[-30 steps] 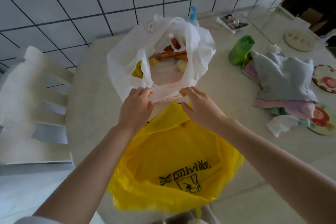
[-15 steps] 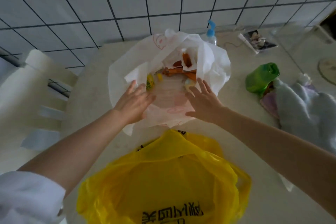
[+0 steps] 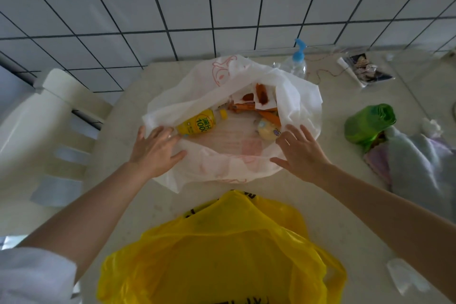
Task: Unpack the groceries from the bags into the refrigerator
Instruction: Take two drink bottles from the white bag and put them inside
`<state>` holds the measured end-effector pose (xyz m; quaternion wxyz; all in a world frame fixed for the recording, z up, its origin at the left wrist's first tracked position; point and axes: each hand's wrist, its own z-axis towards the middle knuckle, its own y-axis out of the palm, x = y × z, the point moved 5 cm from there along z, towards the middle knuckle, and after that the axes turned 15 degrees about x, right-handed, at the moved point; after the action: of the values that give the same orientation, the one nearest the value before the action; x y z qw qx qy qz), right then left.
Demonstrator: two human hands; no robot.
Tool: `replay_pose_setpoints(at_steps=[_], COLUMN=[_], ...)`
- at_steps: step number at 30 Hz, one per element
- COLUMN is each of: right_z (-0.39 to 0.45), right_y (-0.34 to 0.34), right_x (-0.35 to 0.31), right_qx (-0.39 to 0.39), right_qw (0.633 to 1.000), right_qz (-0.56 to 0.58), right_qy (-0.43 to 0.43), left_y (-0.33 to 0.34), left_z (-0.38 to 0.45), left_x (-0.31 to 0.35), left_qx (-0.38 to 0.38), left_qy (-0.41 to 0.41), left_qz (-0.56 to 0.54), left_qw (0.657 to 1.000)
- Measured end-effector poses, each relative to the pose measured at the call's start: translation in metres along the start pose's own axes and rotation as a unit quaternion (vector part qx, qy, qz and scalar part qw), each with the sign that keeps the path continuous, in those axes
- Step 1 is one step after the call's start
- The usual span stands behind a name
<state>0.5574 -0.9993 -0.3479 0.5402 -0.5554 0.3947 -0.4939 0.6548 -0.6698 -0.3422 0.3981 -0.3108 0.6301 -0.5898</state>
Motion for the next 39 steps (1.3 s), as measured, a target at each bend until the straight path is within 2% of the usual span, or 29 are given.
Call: replay_pose_setpoints(at_steps=[4, 8, 13, 14, 17, 19, 25, 30, 33, 39], right_z=[0.018, 0.042, 0.068, 0.073, 0.082, 0.085, 0.109, 0.154, 0.184, 0.217], right_y=[-0.010, -0.017, -0.018, -0.017, -0.003, 0.006, 0.010, -0.001, -0.001, 0.011], right_x=[0.004, 0.011, 0.005, 0.000, -0.014, -0.020, -0.022, -0.020, -0.013, 0.012], right_qx=[0.054, 0.069, 0.093, 0.093, 0.089, 0.085, 0.094, 0.111, 0.074, 0.006], right_qw=[0.998, 0.997, 0.995, 0.995, 0.994, 0.993, 0.992, 0.991, 0.992, 0.993], right_qz=[-0.003, -0.005, -0.028, -0.032, -0.024, -0.015, 0.015, 0.003, -0.040, -0.073], right_qy=[0.022, 0.044, 0.003, -0.014, -0.064, -0.081, -0.077, -0.079, -0.090, -0.087], left_y=[-0.003, 0.000, 0.002, -0.001, -0.008, -0.007, -0.002, 0.012, 0.017, 0.029], left_z=[0.018, 0.037, 0.056, 0.061, 0.073, 0.078, 0.095, 0.107, 0.115, 0.123], left_x=[0.001, -0.002, -0.004, 0.002, 0.029, 0.040, 0.034, 0.008, -0.005, -0.018], left_qx=[0.018, 0.005, -0.028, 0.001, 0.101, 0.121, 0.010, -0.069, -0.073, -0.082], left_qy=[-0.028, -0.047, -0.058, -0.039, 0.089, 0.119, 0.032, -0.044, -0.041, -0.034], left_qz=[-0.002, 0.016, 0.062, 0.069, 0.083, 0.083, 0.073, 0.102, 0.119, 0.068], left_qw=[0.999, 0.999, 0.996, 0.997, 0.987, 0.982, 0.997, 0.991, 0.989, 0.994])
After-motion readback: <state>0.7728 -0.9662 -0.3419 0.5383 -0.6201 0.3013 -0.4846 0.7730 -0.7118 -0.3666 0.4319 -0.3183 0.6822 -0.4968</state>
